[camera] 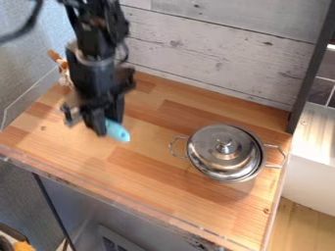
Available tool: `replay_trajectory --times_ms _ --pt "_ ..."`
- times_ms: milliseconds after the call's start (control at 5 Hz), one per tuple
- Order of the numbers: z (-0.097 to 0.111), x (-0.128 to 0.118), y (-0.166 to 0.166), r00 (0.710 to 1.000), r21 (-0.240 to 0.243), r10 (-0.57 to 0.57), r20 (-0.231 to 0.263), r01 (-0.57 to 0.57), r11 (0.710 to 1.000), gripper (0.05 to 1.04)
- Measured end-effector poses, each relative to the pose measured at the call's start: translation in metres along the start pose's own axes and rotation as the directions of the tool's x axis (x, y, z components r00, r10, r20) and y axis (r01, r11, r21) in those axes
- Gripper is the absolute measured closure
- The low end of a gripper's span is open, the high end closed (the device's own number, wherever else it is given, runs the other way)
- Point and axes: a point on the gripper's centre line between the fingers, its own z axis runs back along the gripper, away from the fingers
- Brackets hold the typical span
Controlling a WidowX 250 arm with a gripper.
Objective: Put the spatula in the upper right corner of the table
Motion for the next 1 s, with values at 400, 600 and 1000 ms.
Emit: replay_trajectory --times_ms 400,600,1000 --pt "0.061 -0.018 -0.047 0.997 -0.141 0.077 -0.010 -0.077 0.987 0.760" --pt "0.061 -0.032 -0.079 0.994 -0.181 0.110 -0.028 -0.113 0.977 0.760" --pt "0.029 -0.055 -0.122 0.989 -0.242 0.135 -0.055 -0.144 0.960 0.760"
